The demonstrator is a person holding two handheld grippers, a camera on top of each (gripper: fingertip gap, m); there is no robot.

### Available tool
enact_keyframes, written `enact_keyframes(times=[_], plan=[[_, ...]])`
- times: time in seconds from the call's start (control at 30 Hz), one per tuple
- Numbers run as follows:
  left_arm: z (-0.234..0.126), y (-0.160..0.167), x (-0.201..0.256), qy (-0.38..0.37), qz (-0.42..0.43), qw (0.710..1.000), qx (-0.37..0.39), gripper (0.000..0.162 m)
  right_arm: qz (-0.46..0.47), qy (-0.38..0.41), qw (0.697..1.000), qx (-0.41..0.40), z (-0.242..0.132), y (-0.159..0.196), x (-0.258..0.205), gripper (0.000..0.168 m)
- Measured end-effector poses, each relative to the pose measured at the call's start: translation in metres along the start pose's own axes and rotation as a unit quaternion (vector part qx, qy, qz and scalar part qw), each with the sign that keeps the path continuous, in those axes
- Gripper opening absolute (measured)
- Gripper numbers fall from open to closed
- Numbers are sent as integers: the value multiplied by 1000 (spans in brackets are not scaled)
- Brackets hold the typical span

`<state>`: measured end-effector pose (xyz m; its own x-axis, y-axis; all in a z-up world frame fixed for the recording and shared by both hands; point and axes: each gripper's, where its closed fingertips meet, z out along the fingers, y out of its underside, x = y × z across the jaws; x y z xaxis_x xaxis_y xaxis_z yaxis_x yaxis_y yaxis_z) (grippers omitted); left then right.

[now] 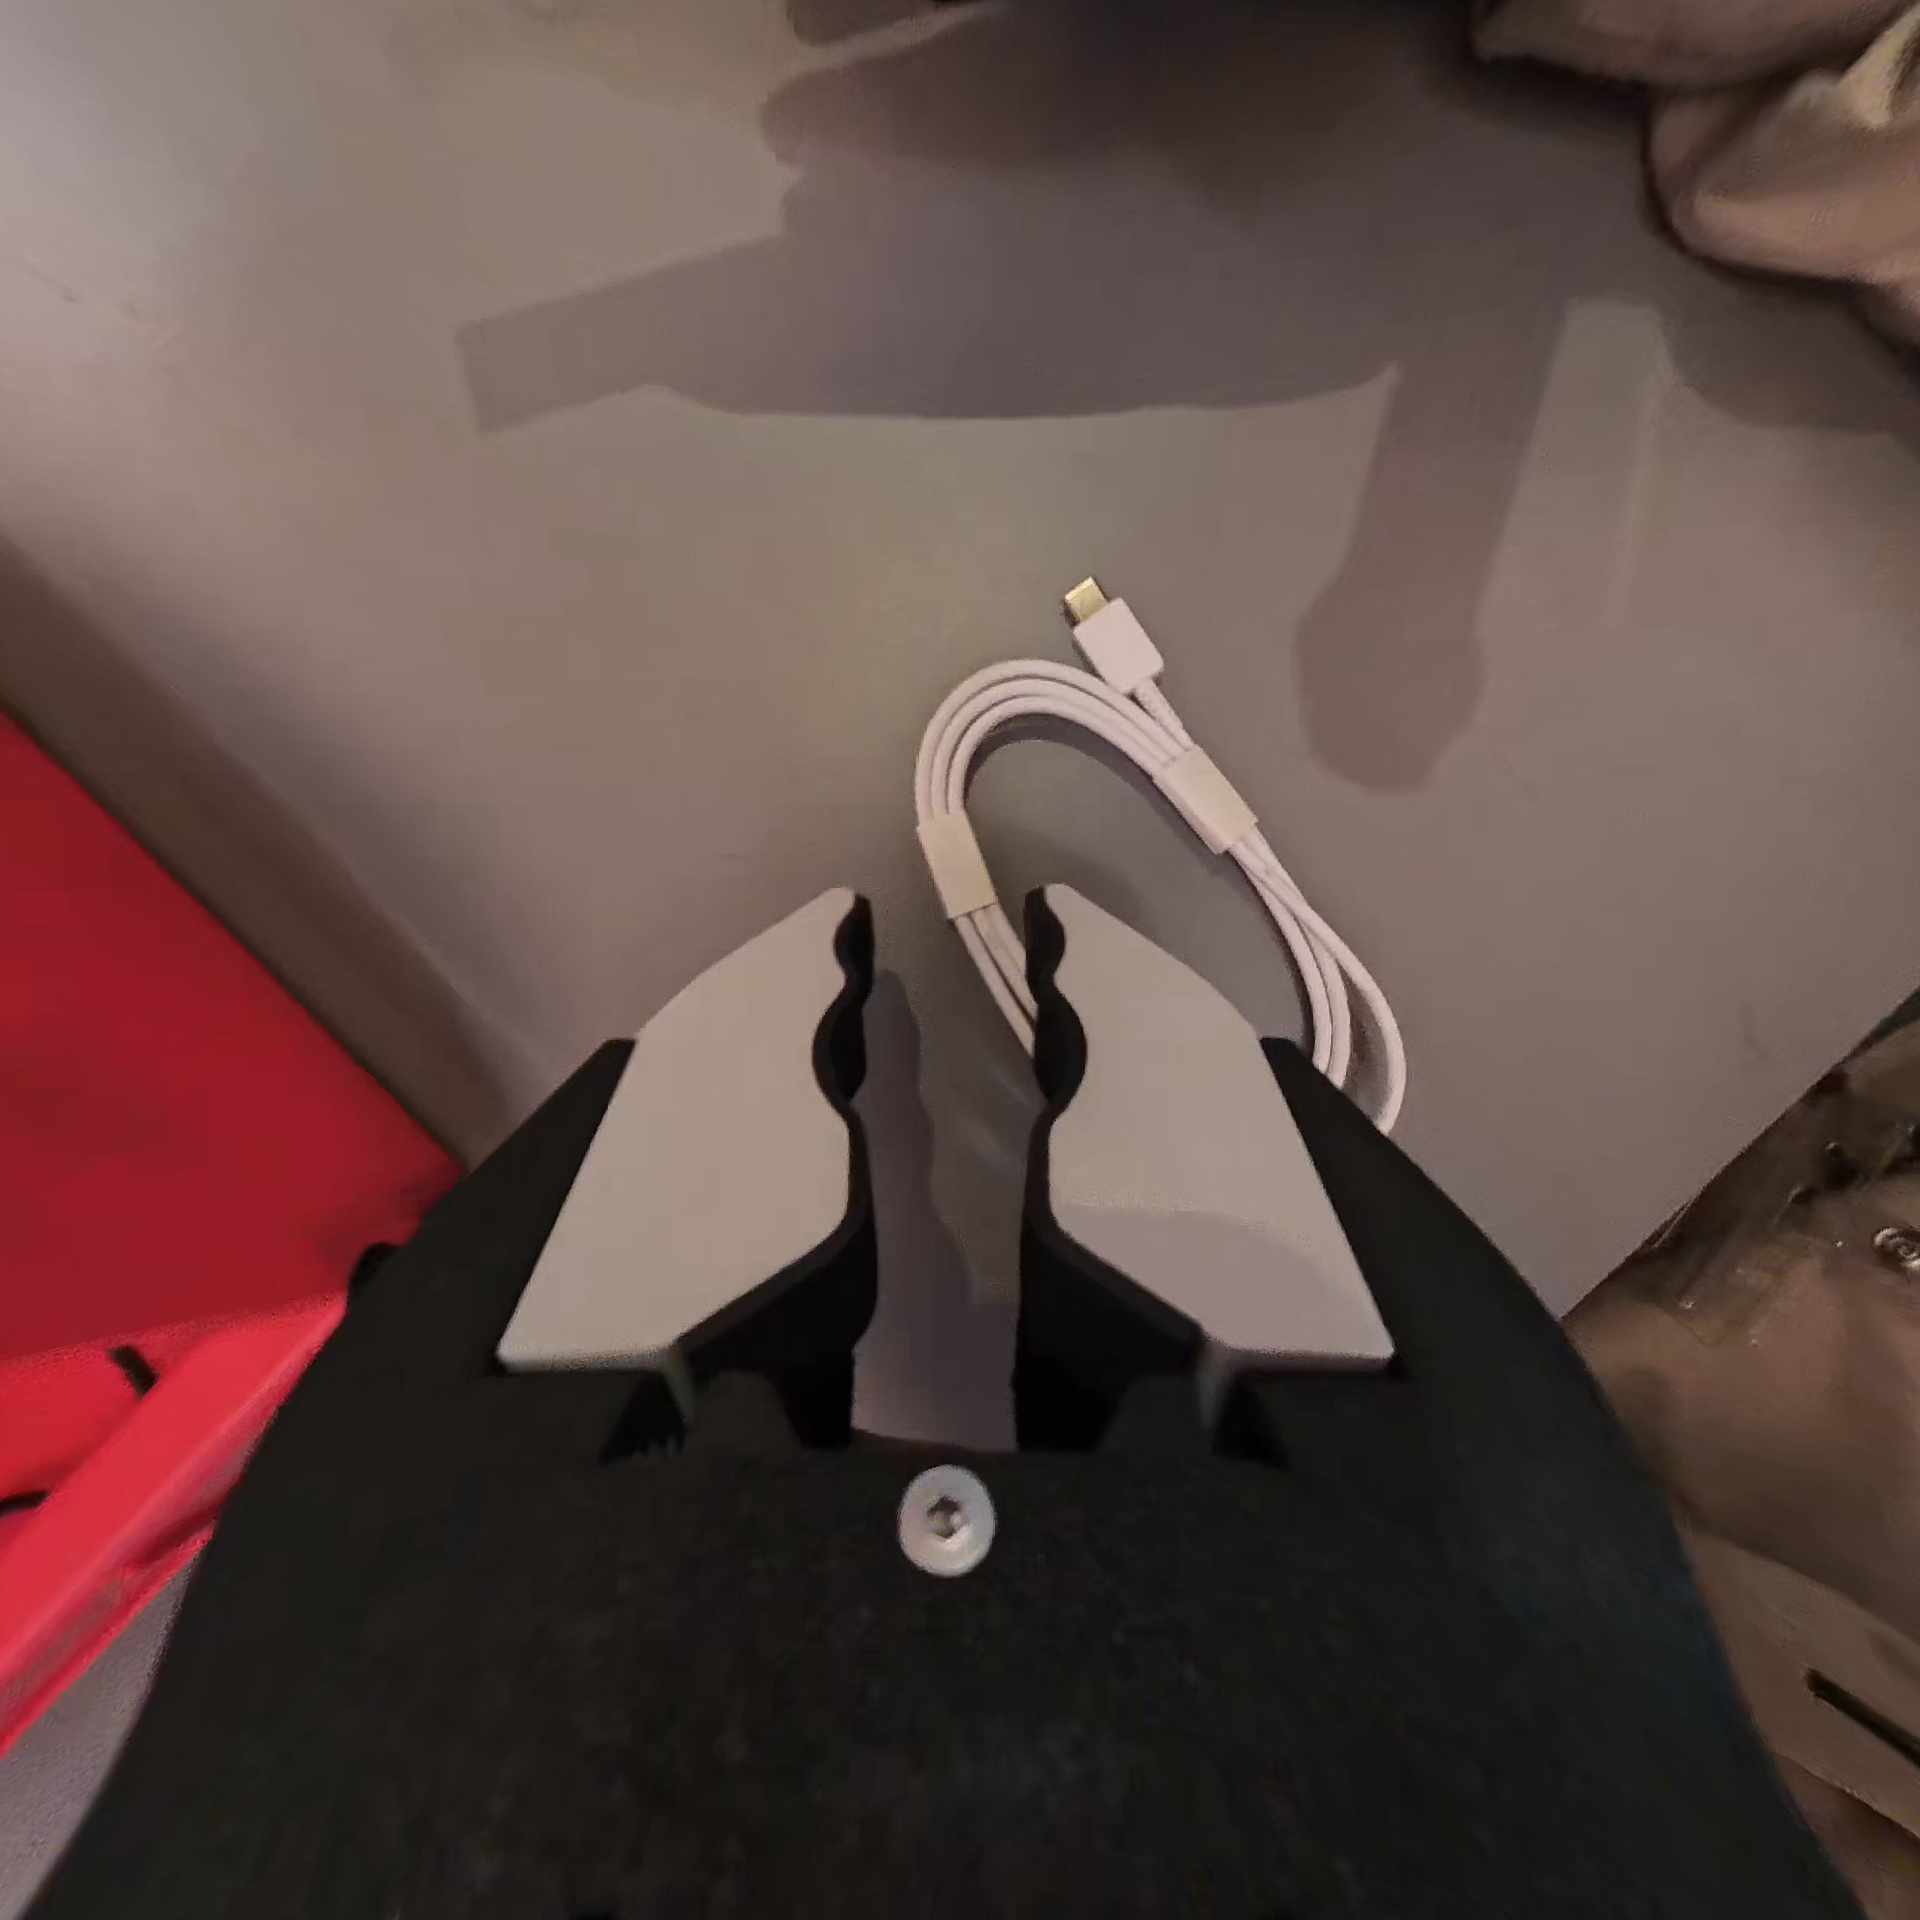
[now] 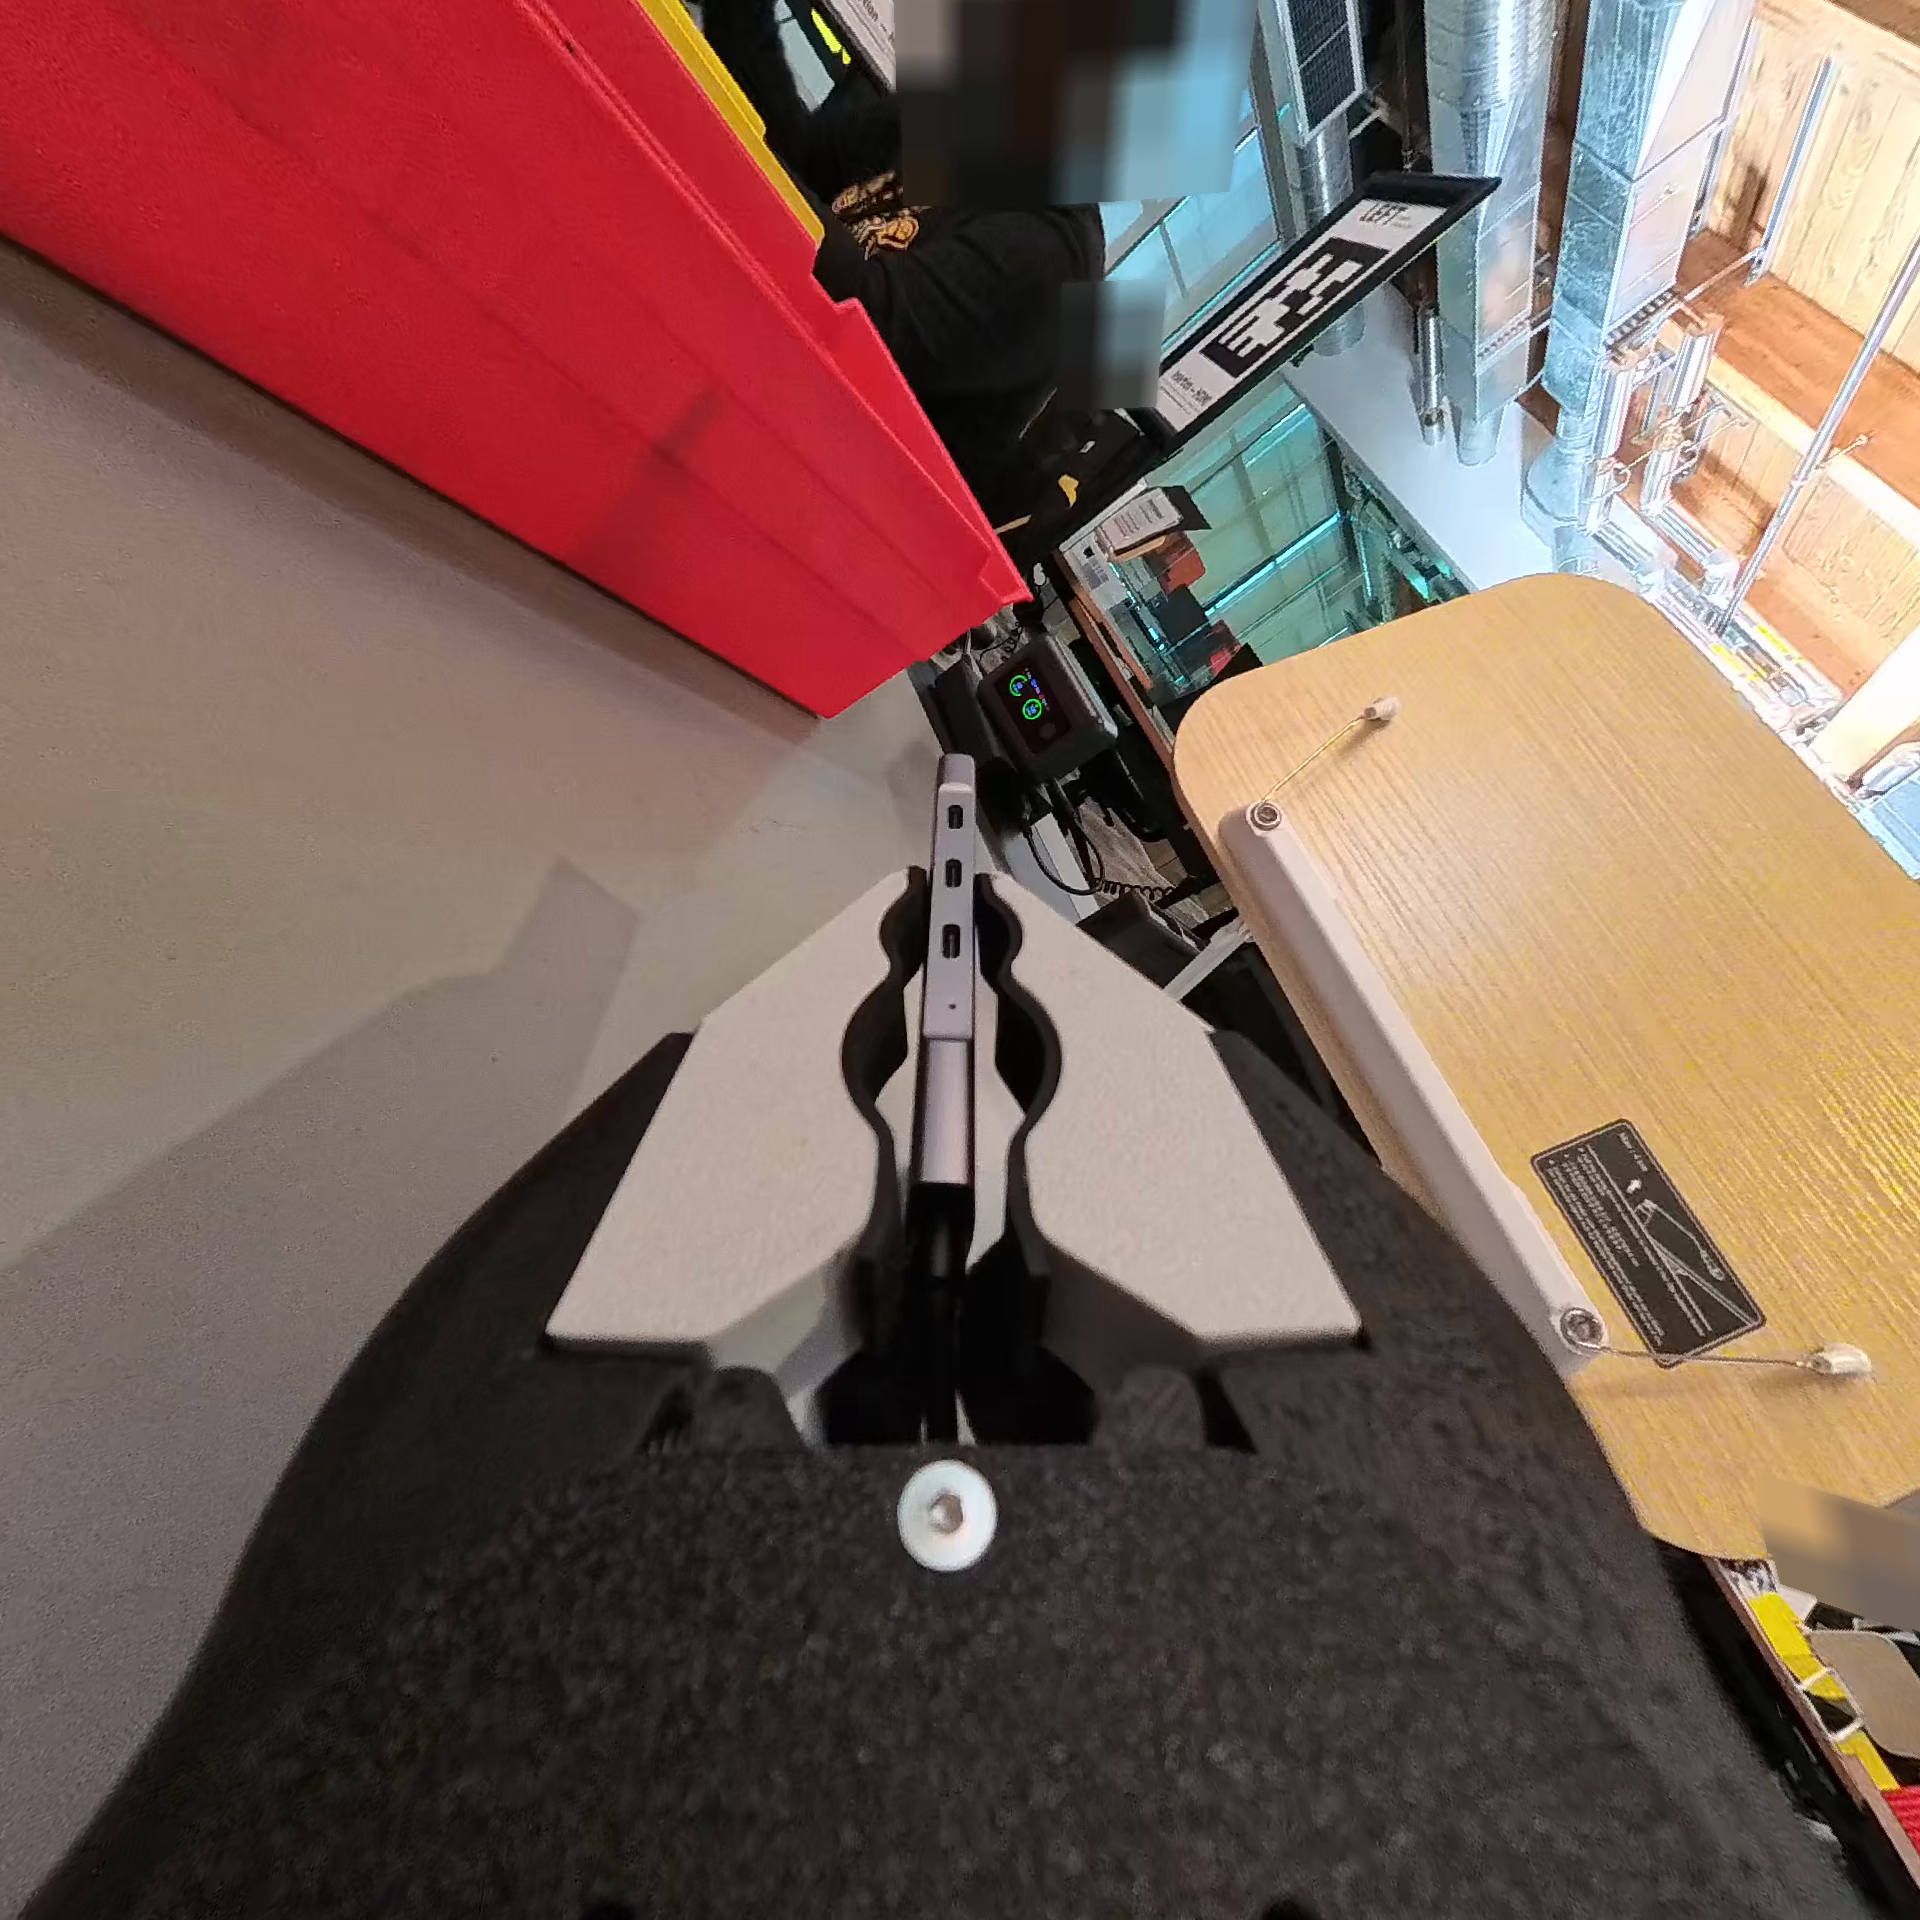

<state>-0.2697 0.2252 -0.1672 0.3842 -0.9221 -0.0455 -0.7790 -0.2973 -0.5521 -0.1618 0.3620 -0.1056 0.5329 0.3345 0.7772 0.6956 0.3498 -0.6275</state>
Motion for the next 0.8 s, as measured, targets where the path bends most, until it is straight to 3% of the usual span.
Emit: enact_keyframes(times=[0.03,0.2,0.23,0.3,0.4,0.43,0.5,0.63,0.8], plan=[[-6,-2,-3,-6,-5,1000,9,28,0,0,1000,0,0,0,0,8],[-67,-9,-77,-90,-33,994,42,28,-2,-2,1000,-2,1,1,-1,8],[-76,-6,-88,-69,-42,996,34,12,-3,-3,1000,-2,1,1,-2,8],[-88,3,-101,2,-59,998,8,0,-4,-5,1000,-2,1,1,-3,8],[-97,19,-137,11,-120,990,-77,34,-5,-5,1000,-2,1,1,-3,8],[-102,12,-133,48,-116,990,-61,46,-5,-4,1000,-3,1,1,-3,8],[-108,-2,-136,83,-102,991,-22,46,-1,-4,1000,-2,1,1,-2,8],[-94,26,-219,-83,-119,987,-71,48,0,-7,1000,-2,1,1,-3,8],[-57,86,-258,-166,-128,959,-190,50,-1,-11,1000,-2,2,1,-5,8]])
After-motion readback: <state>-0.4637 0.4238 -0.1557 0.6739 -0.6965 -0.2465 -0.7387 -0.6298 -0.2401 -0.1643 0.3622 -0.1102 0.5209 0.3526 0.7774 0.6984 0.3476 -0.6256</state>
